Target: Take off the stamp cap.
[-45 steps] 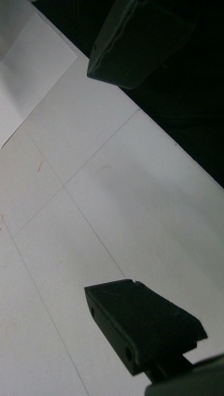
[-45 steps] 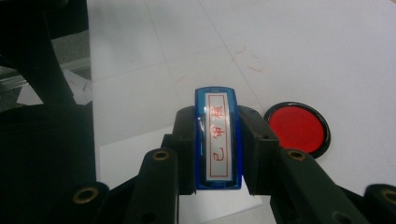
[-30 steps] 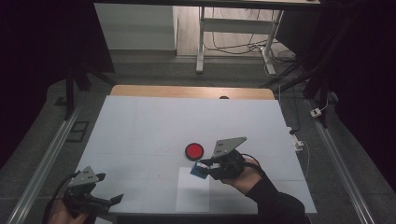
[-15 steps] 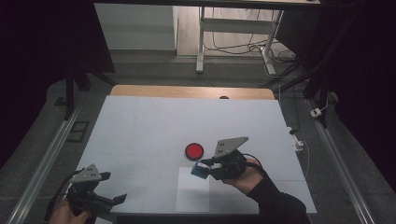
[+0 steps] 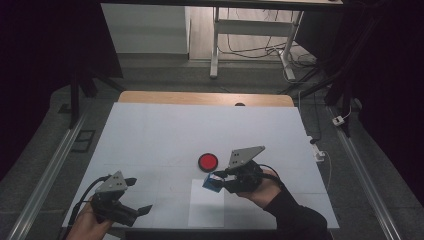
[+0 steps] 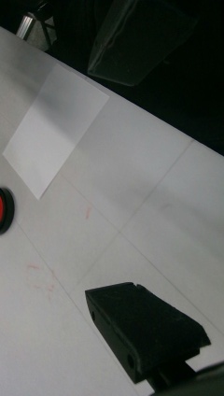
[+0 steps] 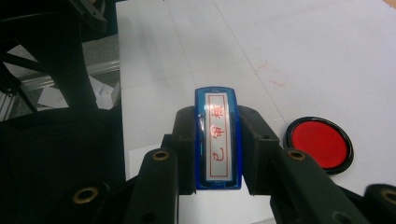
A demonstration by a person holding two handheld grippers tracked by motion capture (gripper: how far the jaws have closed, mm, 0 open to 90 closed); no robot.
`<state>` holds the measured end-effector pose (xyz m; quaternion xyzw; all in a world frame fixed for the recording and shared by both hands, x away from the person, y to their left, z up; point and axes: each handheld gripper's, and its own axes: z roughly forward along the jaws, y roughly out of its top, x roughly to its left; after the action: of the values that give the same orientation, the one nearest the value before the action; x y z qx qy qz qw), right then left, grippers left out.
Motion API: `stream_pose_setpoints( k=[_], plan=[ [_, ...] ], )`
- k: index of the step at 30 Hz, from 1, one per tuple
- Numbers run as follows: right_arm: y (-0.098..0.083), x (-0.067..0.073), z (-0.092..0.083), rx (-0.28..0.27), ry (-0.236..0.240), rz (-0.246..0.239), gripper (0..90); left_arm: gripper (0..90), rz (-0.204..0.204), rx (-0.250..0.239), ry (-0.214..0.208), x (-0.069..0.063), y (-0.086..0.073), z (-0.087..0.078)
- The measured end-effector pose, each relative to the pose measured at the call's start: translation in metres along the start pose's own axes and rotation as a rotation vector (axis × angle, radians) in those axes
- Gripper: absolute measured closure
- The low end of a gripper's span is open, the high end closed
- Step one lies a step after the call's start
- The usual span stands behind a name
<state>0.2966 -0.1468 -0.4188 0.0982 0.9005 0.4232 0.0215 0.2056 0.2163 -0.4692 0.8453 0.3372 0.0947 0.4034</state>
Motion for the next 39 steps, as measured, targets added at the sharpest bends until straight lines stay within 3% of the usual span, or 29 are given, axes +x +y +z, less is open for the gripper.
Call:
stream_pose_setpoints(
  k=[7,17,39],
  plan=[
    [0.002,0.001,-0.001,-0.006,0.006,-0.01,69.7,0.0,0.018,-0.006,-0.025,-0.003,0.014,0.014],
    [0.004,0.003,-0.002,-0.019,0.023,-0.021,69.7,0.0,0.083,-0.014,-0.053,-0.009,0.033,0.034],
    [0.007,0.006,-0.004,-0.037,0.047,-0.034,69.7,0.0,0.205,-0.032,-0.229,-0.02,0.071,0.082]
  ],
)
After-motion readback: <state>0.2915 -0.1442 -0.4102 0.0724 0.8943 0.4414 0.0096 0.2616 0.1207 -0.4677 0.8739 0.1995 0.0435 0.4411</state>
